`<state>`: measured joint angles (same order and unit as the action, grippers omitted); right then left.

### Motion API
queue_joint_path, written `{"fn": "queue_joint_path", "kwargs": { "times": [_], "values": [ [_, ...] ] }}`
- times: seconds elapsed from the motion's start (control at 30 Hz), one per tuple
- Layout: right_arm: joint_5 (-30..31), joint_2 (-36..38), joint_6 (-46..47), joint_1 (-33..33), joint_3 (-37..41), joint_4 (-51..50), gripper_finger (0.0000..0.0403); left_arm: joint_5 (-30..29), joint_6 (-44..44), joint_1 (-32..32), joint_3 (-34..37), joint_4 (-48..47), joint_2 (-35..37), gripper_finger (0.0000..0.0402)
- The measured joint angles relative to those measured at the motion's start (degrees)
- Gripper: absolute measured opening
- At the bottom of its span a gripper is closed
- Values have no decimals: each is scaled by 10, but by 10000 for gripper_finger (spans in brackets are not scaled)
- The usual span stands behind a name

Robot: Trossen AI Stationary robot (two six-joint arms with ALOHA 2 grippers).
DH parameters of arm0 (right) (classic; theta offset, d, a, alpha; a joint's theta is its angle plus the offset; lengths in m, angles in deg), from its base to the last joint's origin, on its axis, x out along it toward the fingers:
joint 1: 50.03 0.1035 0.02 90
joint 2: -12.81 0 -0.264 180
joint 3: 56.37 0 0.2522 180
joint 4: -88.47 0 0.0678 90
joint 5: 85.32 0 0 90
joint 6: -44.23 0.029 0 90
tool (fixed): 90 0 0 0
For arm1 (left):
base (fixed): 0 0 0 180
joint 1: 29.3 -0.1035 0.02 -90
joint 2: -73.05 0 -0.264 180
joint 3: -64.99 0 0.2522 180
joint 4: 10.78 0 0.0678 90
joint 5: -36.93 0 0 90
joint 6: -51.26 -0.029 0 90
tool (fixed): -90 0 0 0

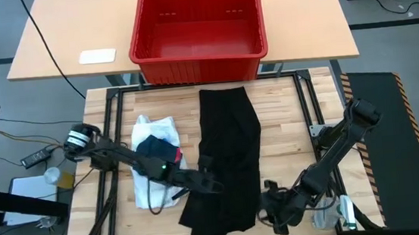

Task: Fold laundry
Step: Fold the black shirt

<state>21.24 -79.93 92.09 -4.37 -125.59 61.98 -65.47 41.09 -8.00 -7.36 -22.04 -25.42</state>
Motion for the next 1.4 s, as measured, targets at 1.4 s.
{"fn": "queue_joint_path", "kwargs": {
  "times": [1.4],
  "values": [
    [100,-76,-163,-519,-38,-148,146,21,106,-26,1,152,-115,194]
  ]
}}
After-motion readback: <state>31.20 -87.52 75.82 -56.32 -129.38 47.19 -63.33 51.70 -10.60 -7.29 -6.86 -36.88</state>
